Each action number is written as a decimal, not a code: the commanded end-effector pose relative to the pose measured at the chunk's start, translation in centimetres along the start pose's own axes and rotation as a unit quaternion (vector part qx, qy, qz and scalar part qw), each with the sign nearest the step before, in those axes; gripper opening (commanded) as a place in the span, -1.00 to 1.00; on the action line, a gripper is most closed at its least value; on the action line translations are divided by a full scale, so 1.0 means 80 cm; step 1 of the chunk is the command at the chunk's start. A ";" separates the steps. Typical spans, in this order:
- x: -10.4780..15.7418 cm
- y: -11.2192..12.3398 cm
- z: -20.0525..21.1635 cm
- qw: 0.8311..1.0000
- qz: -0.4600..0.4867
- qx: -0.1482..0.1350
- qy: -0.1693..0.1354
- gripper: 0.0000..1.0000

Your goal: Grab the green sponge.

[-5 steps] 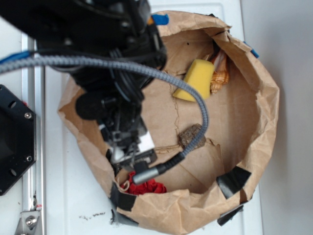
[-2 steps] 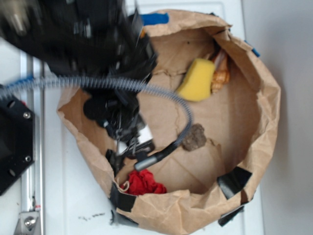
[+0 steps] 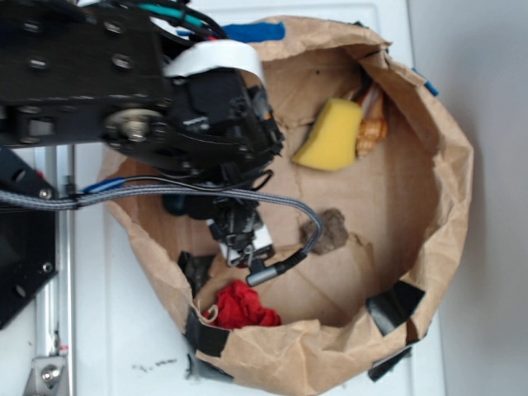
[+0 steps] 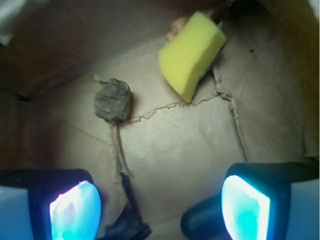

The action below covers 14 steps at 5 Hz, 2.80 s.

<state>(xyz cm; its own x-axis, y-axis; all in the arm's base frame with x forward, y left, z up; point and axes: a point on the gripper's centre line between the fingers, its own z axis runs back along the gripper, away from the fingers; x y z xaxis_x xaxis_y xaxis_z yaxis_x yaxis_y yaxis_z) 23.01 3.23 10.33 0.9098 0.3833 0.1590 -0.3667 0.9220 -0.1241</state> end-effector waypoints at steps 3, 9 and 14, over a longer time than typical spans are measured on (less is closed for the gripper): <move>0.100 0.016 -0.035 0.993 0.091 0.035 -0.063 1.00; 0.092 0.017 -0.053 0.990 0.119 0.041 -0.068 1.00; 0.116 0.020 -0.063 0.981 0.177 0.030 -0.071 1.00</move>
<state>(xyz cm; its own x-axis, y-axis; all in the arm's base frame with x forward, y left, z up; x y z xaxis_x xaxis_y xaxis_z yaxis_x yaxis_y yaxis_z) 31.08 8.21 4.95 0.6950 0.6901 0.2018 -0.6842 0.7210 -0.1095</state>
